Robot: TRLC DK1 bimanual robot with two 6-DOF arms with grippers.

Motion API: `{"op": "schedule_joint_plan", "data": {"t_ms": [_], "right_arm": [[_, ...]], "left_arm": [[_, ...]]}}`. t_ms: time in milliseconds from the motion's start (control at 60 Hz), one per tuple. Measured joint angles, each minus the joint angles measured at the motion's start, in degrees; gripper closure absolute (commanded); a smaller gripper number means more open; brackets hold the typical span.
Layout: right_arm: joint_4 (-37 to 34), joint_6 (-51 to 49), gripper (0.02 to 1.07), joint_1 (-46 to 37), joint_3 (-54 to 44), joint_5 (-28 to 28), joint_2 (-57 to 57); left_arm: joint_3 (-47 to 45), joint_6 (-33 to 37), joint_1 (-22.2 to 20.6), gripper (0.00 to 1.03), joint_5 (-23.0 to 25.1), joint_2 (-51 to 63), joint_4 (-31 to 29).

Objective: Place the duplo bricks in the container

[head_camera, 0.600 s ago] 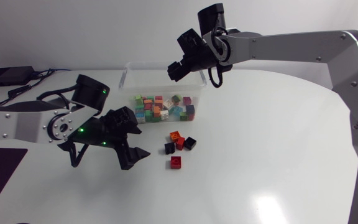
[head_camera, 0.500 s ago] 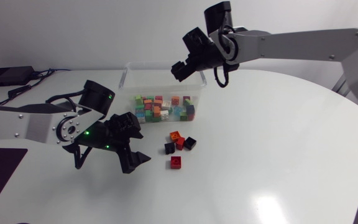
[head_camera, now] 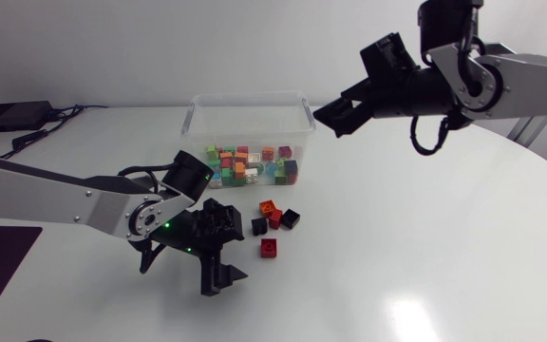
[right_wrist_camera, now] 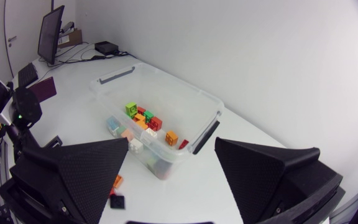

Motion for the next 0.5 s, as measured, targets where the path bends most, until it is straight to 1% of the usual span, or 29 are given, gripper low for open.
{"op": "schedule_joint_plan", "data": {"t_ms": [183, 500], "right_arm": [[0.00, -1.25, 0.06, -2.58, -7.39, -1.38, -5.62], [0.00, -1.31, 0.06, -3.91, -15.30, -2.58, -12.85]], "left_arm": [[0.85, 0.79, -1.05, 0.09, 1.03, 2.10, 0.13], [7.63, 0.79, -1.33, 0.09, 2.36, 7.91, 0.13]]}}
